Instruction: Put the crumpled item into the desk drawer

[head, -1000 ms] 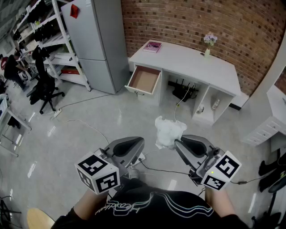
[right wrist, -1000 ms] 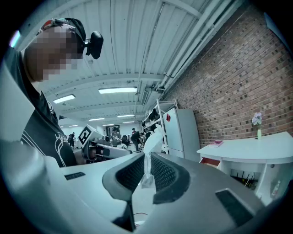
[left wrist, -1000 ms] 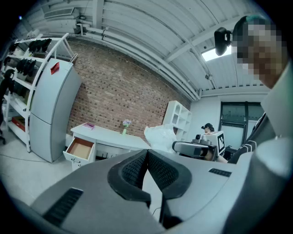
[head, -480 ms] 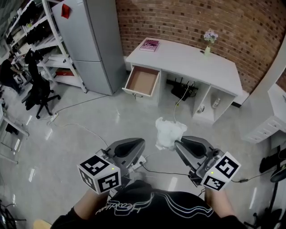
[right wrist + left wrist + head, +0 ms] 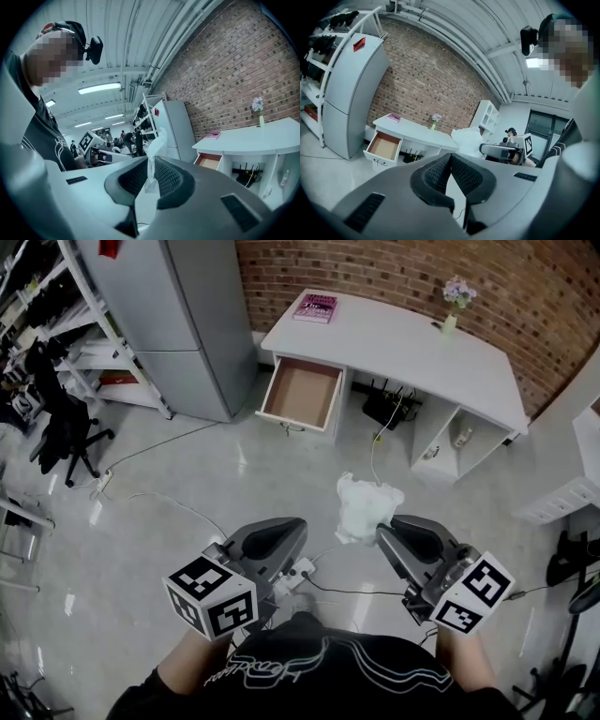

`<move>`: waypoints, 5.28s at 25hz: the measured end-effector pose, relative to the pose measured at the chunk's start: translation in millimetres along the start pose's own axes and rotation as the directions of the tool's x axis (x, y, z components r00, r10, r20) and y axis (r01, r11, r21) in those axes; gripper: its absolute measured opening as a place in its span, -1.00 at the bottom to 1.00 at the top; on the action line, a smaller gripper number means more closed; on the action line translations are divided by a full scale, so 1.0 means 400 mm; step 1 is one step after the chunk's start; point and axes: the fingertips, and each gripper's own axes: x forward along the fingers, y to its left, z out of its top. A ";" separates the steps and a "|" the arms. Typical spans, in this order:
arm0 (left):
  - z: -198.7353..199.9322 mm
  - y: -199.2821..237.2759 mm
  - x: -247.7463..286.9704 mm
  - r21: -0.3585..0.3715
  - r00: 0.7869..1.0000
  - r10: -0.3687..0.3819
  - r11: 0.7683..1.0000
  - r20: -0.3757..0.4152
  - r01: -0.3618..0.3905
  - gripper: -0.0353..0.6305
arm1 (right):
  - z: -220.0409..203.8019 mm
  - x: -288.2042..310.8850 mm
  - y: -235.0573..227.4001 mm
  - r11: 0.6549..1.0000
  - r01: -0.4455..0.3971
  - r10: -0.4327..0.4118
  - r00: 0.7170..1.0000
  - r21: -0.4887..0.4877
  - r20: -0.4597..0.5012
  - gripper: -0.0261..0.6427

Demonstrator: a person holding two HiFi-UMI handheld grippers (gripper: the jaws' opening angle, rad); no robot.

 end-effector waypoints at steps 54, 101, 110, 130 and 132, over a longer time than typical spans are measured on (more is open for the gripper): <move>0.531 1.237 0.746 -0.180 0.973 0.210 0.958 -0.099 -0.225 -0.83 | 0.219 1.115 -1.131 0.996 -0.078 0.089 0.957 0.048 -0.277 -0.73; 0.121 1.816 0.757 -0.481 0.934 0.162 0.821 -0.320 -0.307 -0.83 | -0.612 1.618 -1.453 0.995 0.090 -0.083 0.652 -0.032 -0.754 -0.73; 0.063 1.861 0.739 -0.501 0.924 0.181 0.797 -0.336 -0.338 -0.83 | -0.714 1.641 -1.509 0.989 0.142 -0.109 0.596 -0.030 -0.795 -0.73; 0.052 1.823 0.709 -0.516 0.913 0.259 0.760 -0.316 -0.394 -0.83 | -0.662 1.594 -1.541 0.969 0.246 -0.169 0.585 -0.025 -0.793 -0.25; 0.059 1.798 0.709 -0.517 0.911 0.266 0.758 -0.314 -0.399 -0.83 | -0.611 1.576 -1.521 0.971 0.238 -0.170 0.617 -0.024 -0.768 -0.25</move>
